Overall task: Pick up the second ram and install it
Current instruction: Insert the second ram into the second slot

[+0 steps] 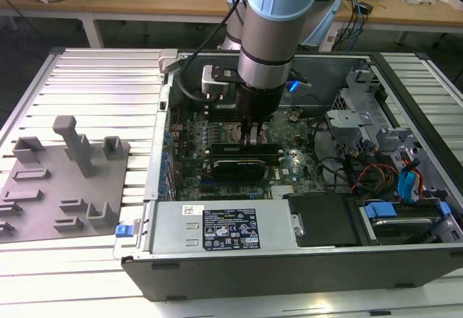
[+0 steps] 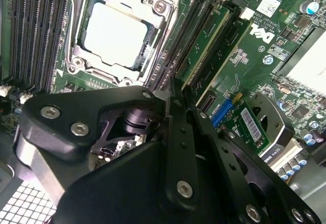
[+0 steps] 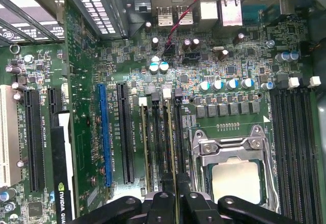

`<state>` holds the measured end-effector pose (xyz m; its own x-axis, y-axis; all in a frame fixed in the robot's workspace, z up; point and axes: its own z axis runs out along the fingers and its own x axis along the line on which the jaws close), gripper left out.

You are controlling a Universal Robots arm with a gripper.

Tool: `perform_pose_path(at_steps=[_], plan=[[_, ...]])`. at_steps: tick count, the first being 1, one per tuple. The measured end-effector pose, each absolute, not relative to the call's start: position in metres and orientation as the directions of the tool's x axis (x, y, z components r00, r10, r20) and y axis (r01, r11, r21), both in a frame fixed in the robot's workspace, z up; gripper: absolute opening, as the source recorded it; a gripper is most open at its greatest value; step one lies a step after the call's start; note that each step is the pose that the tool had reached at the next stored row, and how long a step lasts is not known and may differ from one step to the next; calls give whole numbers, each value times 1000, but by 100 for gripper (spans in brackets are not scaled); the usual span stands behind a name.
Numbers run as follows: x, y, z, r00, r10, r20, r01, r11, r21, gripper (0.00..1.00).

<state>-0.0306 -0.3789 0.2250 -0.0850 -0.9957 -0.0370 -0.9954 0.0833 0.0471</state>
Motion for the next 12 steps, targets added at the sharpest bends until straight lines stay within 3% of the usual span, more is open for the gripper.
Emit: perform_pose_path(at_steps=[12], plan=[[-29,-379,224,-85,-996,-37,-995,83,47,14]])
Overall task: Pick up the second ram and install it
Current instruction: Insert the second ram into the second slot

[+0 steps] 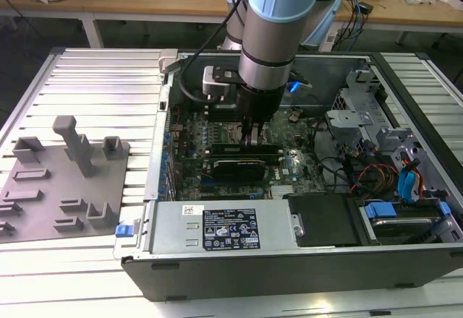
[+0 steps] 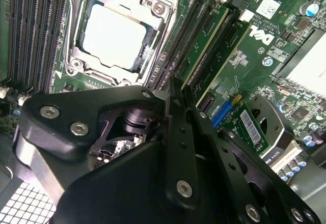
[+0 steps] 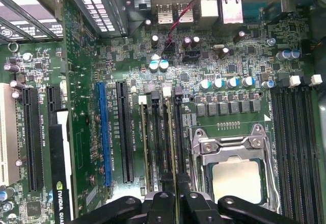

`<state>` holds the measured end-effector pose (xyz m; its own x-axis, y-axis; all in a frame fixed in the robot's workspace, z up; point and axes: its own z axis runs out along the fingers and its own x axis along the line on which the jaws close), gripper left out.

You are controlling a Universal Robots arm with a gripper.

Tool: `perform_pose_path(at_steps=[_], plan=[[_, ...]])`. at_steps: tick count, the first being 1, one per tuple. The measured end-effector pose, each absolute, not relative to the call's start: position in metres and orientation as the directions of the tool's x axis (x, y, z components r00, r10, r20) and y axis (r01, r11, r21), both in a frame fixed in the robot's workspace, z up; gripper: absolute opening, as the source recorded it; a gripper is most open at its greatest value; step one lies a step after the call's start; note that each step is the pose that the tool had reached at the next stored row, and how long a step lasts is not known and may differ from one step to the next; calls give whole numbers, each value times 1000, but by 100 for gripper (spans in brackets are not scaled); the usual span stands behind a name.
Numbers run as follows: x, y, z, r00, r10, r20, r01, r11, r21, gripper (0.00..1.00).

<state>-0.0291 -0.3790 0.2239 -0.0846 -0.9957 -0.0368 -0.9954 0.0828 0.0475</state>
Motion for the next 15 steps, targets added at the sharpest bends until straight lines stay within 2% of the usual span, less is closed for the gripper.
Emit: perform_pose_path(at_steps=[15], plan=[[-29,-379,221,-80,-996,-37,-996,78,48,14]])
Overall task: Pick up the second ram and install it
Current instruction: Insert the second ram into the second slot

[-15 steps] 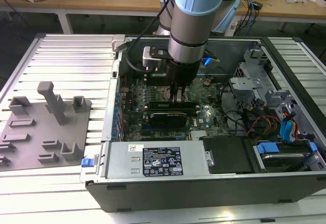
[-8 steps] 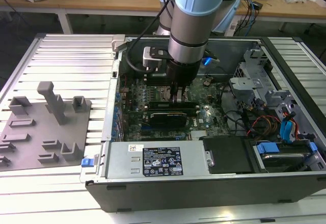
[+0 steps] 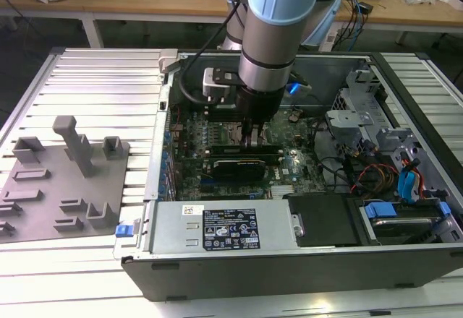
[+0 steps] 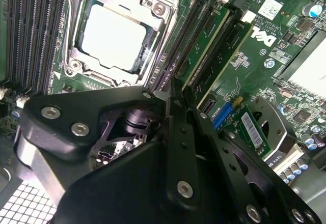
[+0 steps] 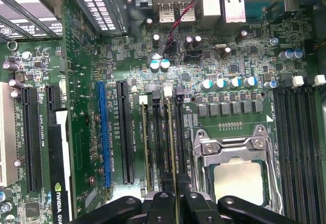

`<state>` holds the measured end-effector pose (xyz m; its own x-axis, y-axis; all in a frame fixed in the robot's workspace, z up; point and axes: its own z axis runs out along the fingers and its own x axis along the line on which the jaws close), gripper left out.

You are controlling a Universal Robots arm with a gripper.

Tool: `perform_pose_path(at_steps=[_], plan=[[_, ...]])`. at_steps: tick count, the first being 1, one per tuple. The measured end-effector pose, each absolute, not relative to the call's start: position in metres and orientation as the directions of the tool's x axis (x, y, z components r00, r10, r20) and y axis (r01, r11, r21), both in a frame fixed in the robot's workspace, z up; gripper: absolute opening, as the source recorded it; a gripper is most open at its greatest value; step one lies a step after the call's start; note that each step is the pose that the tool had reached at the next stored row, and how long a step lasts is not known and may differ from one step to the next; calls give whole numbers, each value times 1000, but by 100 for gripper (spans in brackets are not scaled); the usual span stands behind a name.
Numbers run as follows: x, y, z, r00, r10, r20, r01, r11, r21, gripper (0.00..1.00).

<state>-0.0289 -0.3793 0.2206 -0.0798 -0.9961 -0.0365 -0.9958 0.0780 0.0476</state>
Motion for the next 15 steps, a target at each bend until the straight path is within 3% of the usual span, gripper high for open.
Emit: perform_pose_path(at_steps=[4,5,13,14,15], plan=[[-29,-379,220,-80,-996,-37,-996,78,47,15],[-29,-379,221,-80,-996,-37,-996,78,48,22],[-29,-376,267,-80,-996,-27,-996,78,47,22],[-29,-375,272,-80,-996,-26,-996,78,47,20],[-29,-375,276,-80,-996,-25,-996,79,47,11]])
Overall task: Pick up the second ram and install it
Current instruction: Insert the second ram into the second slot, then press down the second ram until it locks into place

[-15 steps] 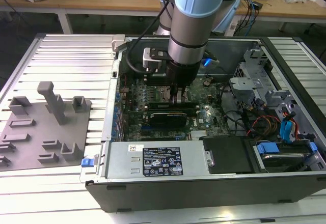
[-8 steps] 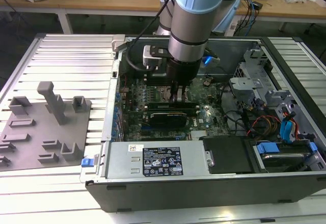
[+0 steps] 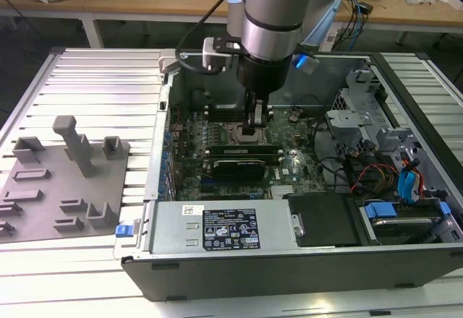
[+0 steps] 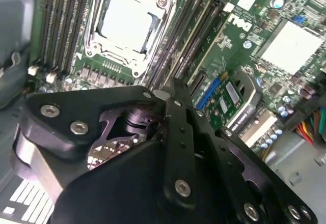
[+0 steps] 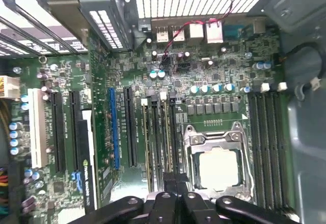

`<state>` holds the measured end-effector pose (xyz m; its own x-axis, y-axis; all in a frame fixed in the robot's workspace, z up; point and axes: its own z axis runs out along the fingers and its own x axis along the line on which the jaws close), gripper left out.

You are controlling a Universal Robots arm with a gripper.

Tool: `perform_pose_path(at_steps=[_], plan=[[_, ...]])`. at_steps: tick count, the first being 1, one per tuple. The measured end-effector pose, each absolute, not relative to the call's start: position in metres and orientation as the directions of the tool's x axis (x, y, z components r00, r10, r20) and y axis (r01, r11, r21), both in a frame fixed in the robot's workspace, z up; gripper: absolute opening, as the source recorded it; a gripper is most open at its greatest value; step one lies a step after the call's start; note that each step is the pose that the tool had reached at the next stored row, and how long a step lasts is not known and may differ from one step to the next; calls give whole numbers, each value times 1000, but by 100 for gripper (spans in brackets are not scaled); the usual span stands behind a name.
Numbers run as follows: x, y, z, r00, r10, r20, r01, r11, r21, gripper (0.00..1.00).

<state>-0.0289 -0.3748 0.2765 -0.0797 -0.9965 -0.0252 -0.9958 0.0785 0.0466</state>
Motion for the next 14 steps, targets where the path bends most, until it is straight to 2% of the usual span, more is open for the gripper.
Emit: perform_pose_path(at_steps=[11,14], plan=[[-28,-375,284,-80,-997,-25,-996,79,47,11],[0,-375,270,-72,-997,-23,-996,71,50,11]])
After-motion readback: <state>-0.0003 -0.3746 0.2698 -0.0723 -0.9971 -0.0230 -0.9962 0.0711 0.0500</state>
